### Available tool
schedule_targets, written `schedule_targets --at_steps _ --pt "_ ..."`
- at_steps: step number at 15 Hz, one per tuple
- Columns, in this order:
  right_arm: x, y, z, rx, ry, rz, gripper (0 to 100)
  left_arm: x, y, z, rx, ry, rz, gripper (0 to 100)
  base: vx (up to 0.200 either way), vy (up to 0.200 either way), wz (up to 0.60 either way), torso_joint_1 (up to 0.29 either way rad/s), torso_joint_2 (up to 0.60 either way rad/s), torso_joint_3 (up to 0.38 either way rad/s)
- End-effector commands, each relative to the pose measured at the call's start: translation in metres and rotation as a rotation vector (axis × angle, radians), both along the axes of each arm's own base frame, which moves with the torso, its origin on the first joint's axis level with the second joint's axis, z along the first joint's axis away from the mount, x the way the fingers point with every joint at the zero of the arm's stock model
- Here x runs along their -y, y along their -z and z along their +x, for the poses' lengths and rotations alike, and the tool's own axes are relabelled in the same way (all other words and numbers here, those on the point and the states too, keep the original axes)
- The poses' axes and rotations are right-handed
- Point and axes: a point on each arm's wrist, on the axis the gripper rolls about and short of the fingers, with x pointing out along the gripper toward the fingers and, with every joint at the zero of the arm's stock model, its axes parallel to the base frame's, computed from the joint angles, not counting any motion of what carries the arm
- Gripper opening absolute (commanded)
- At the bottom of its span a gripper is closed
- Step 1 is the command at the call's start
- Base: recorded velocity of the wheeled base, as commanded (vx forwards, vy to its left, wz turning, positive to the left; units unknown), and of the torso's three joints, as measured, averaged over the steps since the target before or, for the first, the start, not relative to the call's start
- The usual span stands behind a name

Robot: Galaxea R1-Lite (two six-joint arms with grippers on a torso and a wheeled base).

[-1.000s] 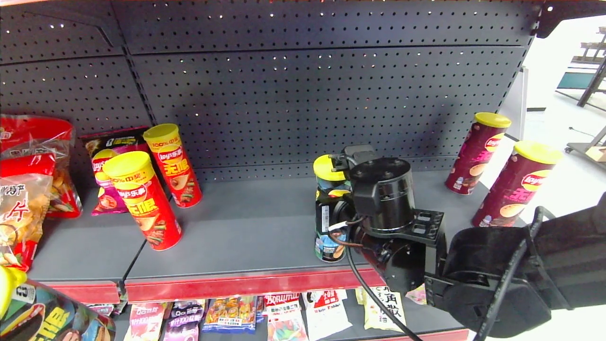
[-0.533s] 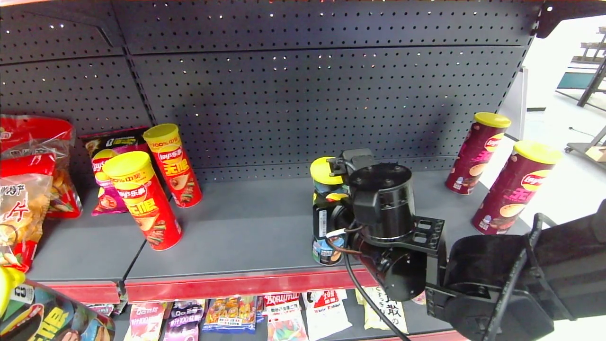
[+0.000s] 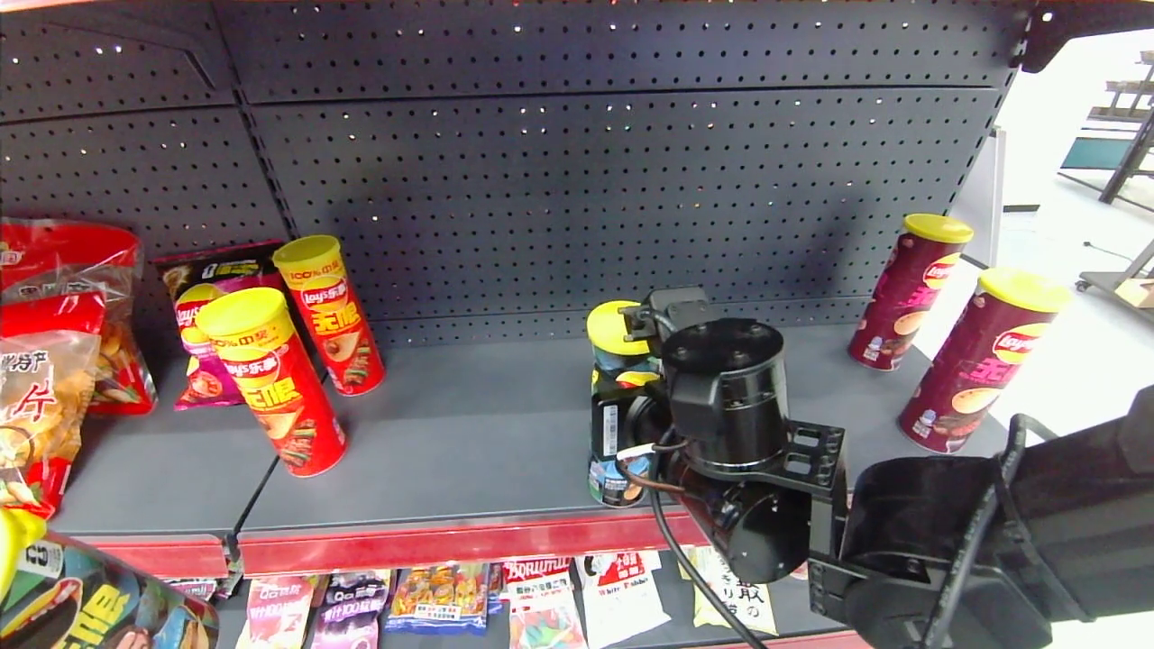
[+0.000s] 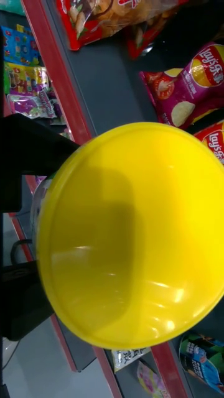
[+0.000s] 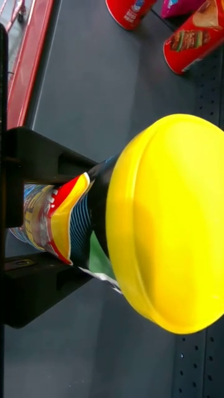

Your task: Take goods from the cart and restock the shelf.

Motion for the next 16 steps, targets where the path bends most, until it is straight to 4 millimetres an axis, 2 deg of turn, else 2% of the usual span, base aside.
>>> schedule_targets --at_steps 1,16 --pt "0.0006 0.0018 0.0015 0.001 0.018 -0.01 0 0.0 -0.0006 -0.0002 0.003 0.0 0.0 0 0.0 0.0 0.0 0.0 0.0 0.0" --pt "-0.0019 0.003 -0.0009 0.006 0.031 -0.02 0 0.0 -0.0017 -0.0001 0.004 0.0 0.0 0 0.0 0.0 0.0 0.0 0.0 0.0"
